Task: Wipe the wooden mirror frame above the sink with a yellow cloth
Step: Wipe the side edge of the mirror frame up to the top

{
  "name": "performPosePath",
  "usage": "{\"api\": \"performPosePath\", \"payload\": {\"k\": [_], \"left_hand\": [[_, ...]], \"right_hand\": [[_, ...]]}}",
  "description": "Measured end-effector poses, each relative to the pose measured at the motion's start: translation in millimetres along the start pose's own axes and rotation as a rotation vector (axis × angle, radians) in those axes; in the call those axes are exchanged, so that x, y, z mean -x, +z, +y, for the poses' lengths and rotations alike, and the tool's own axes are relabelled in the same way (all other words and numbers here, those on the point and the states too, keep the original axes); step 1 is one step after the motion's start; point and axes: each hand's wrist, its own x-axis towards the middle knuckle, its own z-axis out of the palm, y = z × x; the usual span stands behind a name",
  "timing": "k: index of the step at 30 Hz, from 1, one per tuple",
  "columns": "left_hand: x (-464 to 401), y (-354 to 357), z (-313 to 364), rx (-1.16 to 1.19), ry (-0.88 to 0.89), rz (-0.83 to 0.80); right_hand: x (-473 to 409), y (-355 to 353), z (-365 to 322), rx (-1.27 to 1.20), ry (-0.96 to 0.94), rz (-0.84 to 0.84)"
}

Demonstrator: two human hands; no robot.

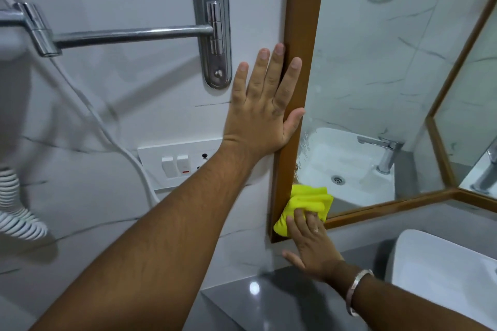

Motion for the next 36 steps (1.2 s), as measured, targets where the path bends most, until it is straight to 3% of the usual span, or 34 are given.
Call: {"api": "performPosePath", "payload": {"k": [3, 5, 7, 11, 13, 20, 25, 27, 32, 36], "left_hand": [[0, 3, 0, 0.010, -0.003, 0.016], [1, 3, 0, 0.013, 0.011, 0.016], [1, 4, -1, 0.010, 0.025, 0.022], [2, 3, -3, 0.021, 0.024, 0.031], [2, 3, -4, 0.023, 0.024, 0.035], [0, 2, -5, 0.049, 0.020, 0.065], [2, 2, -7, 0.058, 0.019, 0.086], [1, 1, -9, 0.068, 0.023, 0.083], [1, -2, -9, 0.075, 0.041, 0.037], [2, 0, -9, 0.044, 0.045, 0.027]], "right_hand": [[-61, -53, 8, -0.109, 0.085, 0.331], [-89, -77, 20, -0.128, 0.056, 0.452], [-86, -75, 28, -0.091, -0.016, 0.457], [-27, -33, 25, 0.004, -0.102, 0.151], [-25, -38, 31, 0.034, -0.105, 0.116], [-101, -125, 51, -0.039, -0.064, 0.498], [-49, -64, 27, -0.074, -0.047, 0.362], [-42, -67, 27, -0.088, -0.064, 0.384], [-114, -129, 28, -0.226, 0.173, 0.731], [-125, -120, 27, -0.244, 0.264, 0.876]]}}
